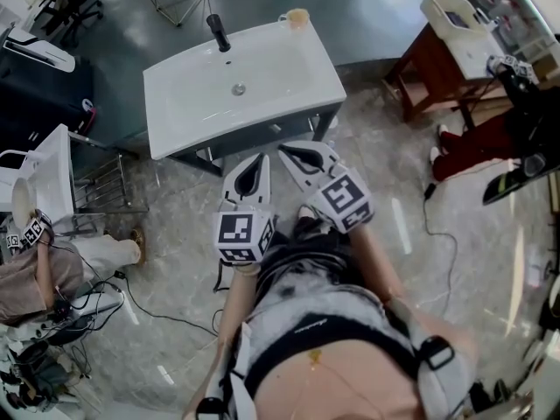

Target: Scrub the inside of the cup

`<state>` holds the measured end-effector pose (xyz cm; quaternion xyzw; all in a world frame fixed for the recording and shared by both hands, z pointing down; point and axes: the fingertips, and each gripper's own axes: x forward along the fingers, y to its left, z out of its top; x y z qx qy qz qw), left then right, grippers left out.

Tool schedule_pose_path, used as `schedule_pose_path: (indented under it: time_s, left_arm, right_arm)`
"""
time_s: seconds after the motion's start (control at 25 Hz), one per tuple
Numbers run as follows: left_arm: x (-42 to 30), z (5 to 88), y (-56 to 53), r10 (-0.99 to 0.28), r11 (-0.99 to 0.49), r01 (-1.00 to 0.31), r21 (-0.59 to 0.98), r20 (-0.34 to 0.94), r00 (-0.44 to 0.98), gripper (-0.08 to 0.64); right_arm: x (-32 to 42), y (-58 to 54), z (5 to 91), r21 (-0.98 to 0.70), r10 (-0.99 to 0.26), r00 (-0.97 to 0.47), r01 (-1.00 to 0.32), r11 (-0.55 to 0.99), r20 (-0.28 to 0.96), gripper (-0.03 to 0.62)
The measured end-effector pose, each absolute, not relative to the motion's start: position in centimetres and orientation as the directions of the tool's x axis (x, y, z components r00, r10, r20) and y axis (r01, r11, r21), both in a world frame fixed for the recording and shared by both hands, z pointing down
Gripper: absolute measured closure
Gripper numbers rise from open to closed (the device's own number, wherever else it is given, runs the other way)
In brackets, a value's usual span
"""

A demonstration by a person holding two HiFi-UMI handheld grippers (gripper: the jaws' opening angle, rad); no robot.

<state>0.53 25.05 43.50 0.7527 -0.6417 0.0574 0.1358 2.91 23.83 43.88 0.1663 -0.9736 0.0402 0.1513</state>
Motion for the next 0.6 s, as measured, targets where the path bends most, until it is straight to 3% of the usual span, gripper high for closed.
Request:
schedule_pose_path:
  time_s: [0.6]
  left_arm:
    - [0.90,43.68,25.50,-0.943,-0.164,-0.979,0.119,0.273,0.191,0.548]
  right_arm:
    - [2.92,24.42,44.10,-0.007,-0.316,-0.892,-0.336,0.942,0.324,0.592]
